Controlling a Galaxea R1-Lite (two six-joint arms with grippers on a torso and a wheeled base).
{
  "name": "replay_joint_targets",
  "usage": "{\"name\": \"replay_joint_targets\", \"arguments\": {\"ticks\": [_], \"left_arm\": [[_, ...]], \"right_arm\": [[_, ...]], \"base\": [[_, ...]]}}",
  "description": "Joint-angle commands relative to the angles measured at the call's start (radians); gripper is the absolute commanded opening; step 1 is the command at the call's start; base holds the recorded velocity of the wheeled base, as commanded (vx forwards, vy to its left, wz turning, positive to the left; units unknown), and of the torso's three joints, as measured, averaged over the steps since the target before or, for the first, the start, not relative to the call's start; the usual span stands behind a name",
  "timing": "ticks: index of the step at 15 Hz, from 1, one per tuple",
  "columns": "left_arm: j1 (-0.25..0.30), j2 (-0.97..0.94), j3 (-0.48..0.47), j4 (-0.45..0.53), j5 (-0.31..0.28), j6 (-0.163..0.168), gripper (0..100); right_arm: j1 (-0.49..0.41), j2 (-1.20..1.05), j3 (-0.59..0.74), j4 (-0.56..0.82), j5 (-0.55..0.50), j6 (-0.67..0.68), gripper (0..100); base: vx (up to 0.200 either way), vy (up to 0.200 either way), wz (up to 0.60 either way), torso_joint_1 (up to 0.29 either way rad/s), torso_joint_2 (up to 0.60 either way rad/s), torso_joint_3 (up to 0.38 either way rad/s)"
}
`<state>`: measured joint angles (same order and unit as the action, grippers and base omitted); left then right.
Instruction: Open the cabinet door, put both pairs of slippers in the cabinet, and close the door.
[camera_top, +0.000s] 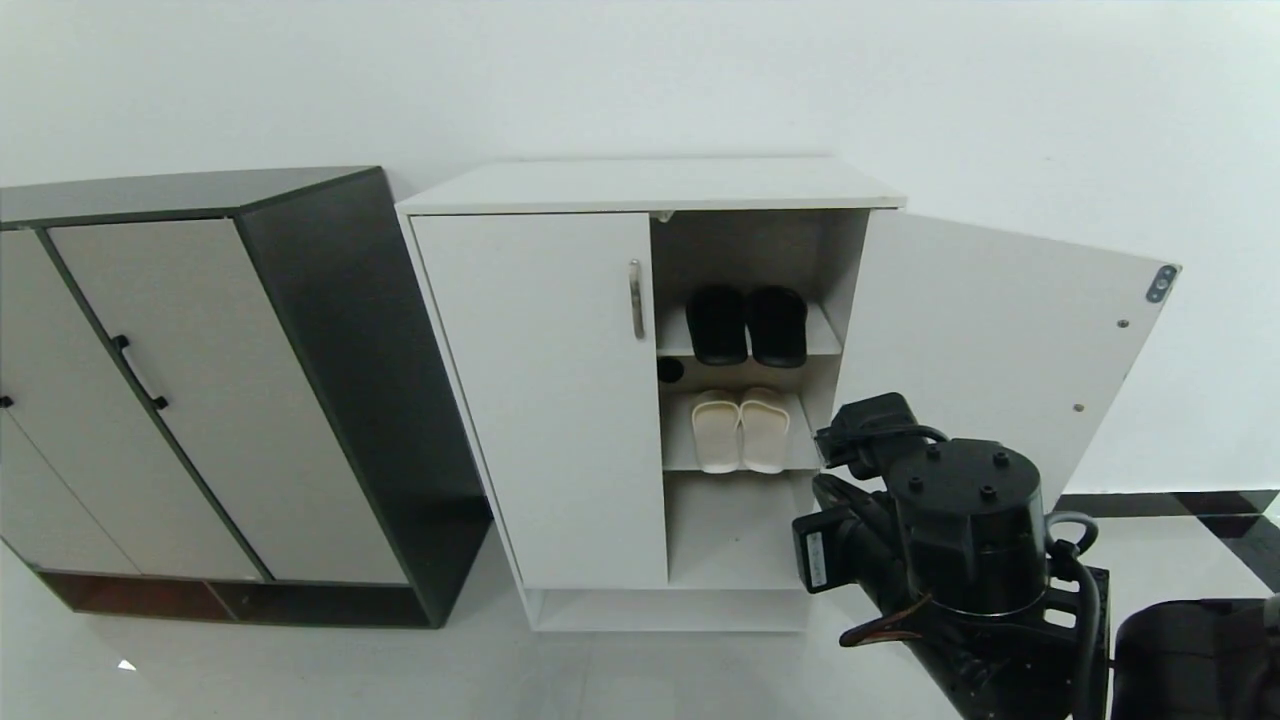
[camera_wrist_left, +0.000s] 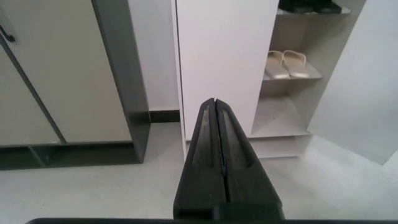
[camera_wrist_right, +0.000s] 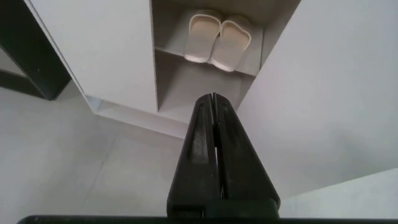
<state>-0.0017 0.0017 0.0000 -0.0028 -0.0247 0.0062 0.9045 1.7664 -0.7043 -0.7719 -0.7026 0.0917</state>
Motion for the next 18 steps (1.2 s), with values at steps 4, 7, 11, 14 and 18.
{"name": "replay_joint_targets", "arguments": {"ticks": [4,7,11,14,18], "left_arm": [[0.0,0.0,0.0,0.0,0.0,0.0,0],[0.0,0.0,0.0,0.0,0.0,0.0,0],[0.0,0.0,0.0,0.0,0.0,0.0,0],[0.0,0.0,0.0,0.0,-0.001,0.0,0],[0.0,0.0,0.0,0.0,-0.001,0.0,0]], "right_arm": [[0.001,-0.002,0.002,-0.001,0.0,0.0,0],[0.001,-0.002,0.002,-0.001,0.0,-0.001,0],[0.001,-0.004,0.003,-0.001,0.0,0.0,0],[0.001,-0.002,0.003,-0.001,0.0,-0.001,0],[0.001,-0.002,0.005,-0.001,0.0,-0.001,0]], "base": [[0.0,0.0,0.0,0.13,-0.46,-0.336],[0.0,0.0,0.0,0.149,-0.47,-0.315],[0.0,0.0,0.0,0.183,-0.49,-0.316],[0.0,0.0,0.0,0.204,-0.51,-0.305],[0.0,0.0,0.0,0.218,-0.53,-0.315]]}}
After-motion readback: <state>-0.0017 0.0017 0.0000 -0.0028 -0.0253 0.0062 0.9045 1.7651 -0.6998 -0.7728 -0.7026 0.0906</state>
